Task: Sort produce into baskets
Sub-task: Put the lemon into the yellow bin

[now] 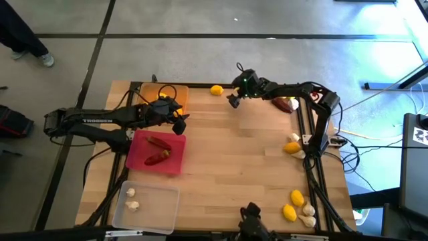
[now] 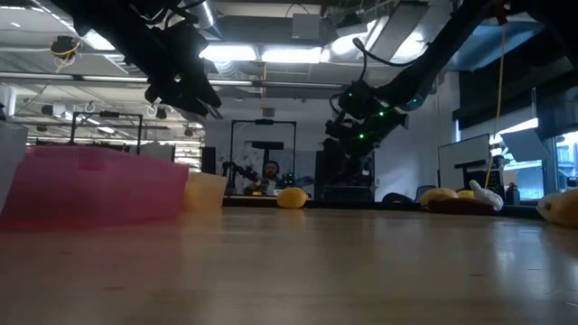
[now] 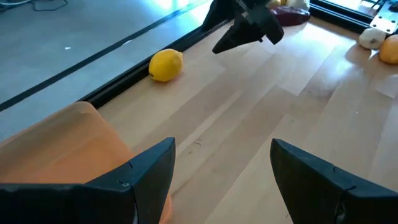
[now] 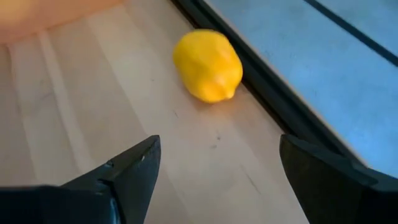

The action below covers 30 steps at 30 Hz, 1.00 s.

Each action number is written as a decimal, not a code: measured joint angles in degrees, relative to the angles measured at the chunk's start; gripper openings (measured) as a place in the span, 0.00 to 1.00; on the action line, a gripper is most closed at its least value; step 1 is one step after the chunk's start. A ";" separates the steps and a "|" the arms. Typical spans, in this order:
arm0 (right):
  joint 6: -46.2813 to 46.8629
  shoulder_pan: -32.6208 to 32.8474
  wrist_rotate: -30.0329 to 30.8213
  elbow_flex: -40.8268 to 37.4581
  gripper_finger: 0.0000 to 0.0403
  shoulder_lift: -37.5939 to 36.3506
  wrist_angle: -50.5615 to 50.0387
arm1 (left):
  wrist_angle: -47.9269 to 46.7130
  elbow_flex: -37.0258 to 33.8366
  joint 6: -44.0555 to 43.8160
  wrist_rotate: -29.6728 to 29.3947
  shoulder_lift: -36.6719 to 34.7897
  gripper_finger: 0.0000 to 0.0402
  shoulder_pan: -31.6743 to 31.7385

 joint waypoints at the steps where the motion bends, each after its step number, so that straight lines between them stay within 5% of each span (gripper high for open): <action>1: -0.21 -0.02 0.02 0.00 0.80 0.00 0.38 | 0.00 0.00 0.06 0.00 0.00 0.64 0.00; 15: 0.56 -0.42 -1.45 0.80 0.80 0.38 3.95 | -0.04 0.00 0.46 0.03 0.00 0.64 0.00; 30: -0.80 -0.73 -4.96 23.09 0.80 15.48 -13.18 | -0.24 0.00 0.97 0.11 0.00 0.64 -0.02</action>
